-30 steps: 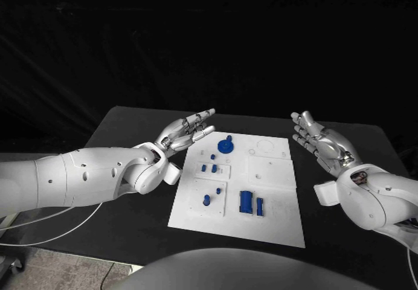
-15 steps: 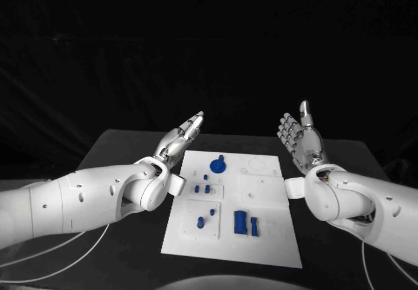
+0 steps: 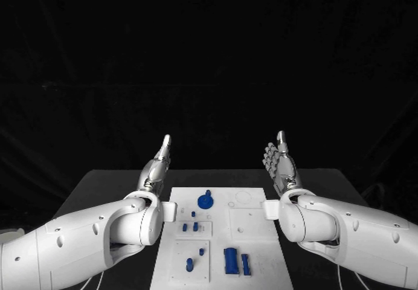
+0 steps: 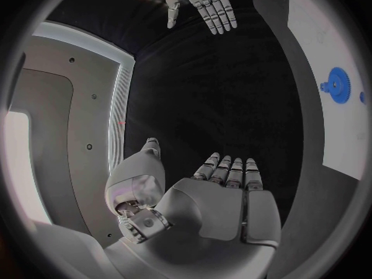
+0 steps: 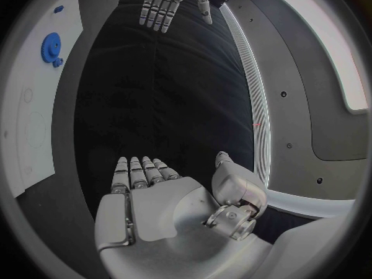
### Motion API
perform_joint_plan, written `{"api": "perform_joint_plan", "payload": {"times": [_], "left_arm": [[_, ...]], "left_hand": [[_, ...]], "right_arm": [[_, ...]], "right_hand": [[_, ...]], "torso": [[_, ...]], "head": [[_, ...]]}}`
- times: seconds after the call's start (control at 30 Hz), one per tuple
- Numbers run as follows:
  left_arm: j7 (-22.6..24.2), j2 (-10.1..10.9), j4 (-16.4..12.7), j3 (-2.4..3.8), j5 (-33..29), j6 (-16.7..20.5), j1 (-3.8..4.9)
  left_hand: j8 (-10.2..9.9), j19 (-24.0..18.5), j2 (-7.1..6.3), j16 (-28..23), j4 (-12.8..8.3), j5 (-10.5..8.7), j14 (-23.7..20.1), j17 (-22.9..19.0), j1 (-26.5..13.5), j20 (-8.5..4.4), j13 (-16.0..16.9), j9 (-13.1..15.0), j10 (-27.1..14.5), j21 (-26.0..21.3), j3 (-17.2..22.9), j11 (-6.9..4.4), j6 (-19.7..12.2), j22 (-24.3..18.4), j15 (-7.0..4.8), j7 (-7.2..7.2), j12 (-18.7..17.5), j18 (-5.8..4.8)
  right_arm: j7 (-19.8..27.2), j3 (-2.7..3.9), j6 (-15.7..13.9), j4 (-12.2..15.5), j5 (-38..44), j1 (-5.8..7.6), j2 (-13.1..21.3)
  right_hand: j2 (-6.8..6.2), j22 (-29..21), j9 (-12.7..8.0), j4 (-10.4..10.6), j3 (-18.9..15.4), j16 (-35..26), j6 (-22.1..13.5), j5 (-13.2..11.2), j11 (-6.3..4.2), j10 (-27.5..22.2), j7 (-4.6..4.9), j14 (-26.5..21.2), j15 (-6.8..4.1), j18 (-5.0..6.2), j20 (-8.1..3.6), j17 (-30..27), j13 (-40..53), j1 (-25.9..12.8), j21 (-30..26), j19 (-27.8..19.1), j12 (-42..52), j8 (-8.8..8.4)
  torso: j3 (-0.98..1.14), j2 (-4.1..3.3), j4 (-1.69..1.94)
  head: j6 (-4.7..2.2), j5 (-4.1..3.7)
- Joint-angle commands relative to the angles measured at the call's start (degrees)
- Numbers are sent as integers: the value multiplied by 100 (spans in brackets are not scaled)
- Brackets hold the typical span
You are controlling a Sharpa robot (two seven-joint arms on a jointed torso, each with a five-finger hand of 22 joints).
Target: Assemble the parts on the task board
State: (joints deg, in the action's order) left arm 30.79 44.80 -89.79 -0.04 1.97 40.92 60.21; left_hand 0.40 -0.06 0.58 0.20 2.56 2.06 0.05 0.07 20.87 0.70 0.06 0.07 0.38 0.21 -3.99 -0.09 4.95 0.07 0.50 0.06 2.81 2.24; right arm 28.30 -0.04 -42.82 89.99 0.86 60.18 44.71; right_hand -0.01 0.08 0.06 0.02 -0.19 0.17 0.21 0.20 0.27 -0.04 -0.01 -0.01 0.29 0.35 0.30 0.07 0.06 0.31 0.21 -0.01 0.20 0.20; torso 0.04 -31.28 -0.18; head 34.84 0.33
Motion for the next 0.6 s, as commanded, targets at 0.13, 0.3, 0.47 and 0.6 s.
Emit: {"api": "perform_joint_plan", "payload": {"times": [0.13,0.3,0.47,0.6], "left_arm": [[-100,-11,-17,4,-197,320,-5],[-100,-11,-17,4,-197,320,-5],[-100,-11,-17,4,-197,320,-5],[-100,-11,-17,4,-197,320,-5]], "left_hand": [[-40,6,-58,-20,-256,-206,-5,-7,-837,-70,-6,-7,-38,-21,399,9,-495,-7,-50,-6,-281,-224],[-40,6,-58,-20,-256,-206,-5,-7,-1073,-70,-6,-7,-38,-21,399,9,-495,-7,-50,-6,-281,-224],[-40,6,-58,-20,-256,-206,-5,-7,-1270,-70,-6,-7,-38,-21,399,9,-495,-7,-50,-6,-281,-224],[-40,6,-58,-20,-256,-206,-5,-7,-1384,-70,-6,-7,-38,-21,399,9,-495,-7,-50,-6,-281,-224]], "right_arm": [[150,4,-130,-4,-86,-2,-2],[150,4,-130,-4,-86,-2,-2],[150,4,-130,-4,-86,-2,-2],[150,4,-130,-4,-86,-2,-2]], "right_hand": [[1,-8,-6,-2,19,-17,-21,-20,-27,4,1,1,-29,-35,-30,-7,-6,-31,-21,1,-20,-20],[1,-8,-6,-2,19,-17,-21,-20,-27,4,1,1,-29,-35,-30,-7,-6,-31,-21,1,-20,-20],[1,-8,-6,-2,19,-17,-21,-20,-27,4,1,1,-29,-35,-30,-7,-6,-31,-21,1,-20,-20],[1,-8,-6,-2,19,-17,-21,-20,-27,4,1,1,-29,-35,-30,-7,-6,-31,-21,1,-20,-20]], "torso": [[-4,10,18],[-4,10,18],[-4,10,18],[-4,10,18]], "head": [[-47,-33],[-47,-33],[-47,-33],[-47,-33]]}}
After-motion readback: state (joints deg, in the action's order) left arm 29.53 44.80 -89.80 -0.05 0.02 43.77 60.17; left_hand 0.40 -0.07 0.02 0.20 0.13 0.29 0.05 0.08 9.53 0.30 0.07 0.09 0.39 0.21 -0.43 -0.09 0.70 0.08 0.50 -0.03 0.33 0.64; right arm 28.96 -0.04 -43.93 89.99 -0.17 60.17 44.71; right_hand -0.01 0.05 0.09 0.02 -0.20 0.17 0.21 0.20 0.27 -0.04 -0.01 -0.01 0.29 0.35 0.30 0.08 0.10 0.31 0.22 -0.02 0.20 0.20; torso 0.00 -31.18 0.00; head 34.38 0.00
